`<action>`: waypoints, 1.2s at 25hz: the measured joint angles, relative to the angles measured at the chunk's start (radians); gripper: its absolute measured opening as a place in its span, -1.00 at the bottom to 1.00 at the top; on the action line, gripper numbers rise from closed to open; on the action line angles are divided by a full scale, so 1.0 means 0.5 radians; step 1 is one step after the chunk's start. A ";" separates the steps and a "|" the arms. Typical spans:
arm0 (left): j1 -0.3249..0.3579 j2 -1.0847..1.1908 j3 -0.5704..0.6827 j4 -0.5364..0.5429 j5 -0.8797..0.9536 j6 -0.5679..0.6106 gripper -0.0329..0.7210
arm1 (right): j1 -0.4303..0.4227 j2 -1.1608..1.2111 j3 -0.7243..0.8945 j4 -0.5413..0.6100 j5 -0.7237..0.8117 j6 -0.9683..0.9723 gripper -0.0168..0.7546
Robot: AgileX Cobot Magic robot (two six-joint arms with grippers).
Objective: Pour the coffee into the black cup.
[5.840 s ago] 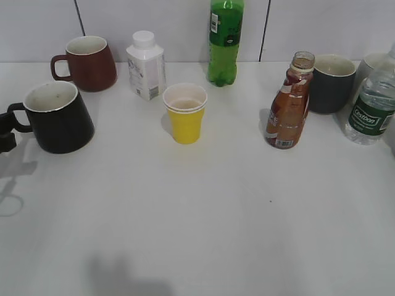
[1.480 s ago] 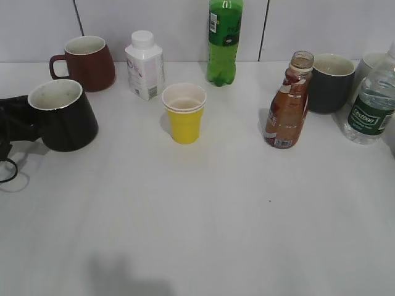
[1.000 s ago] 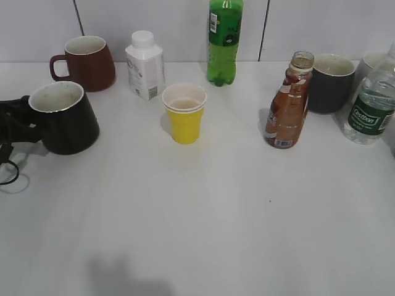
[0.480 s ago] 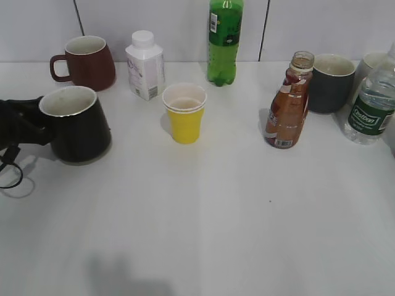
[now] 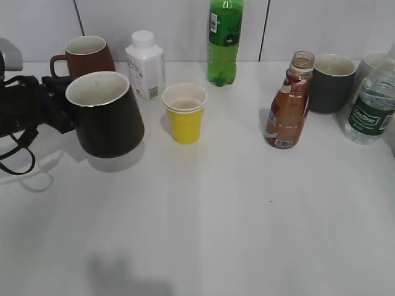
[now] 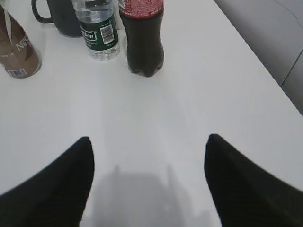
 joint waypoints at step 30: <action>-0.299 -0.109 -0.017 0.320 -0.019 -0.175 -0.82 | 0.000 0.103 -0.039 0.030 -0.169 0.000 0.52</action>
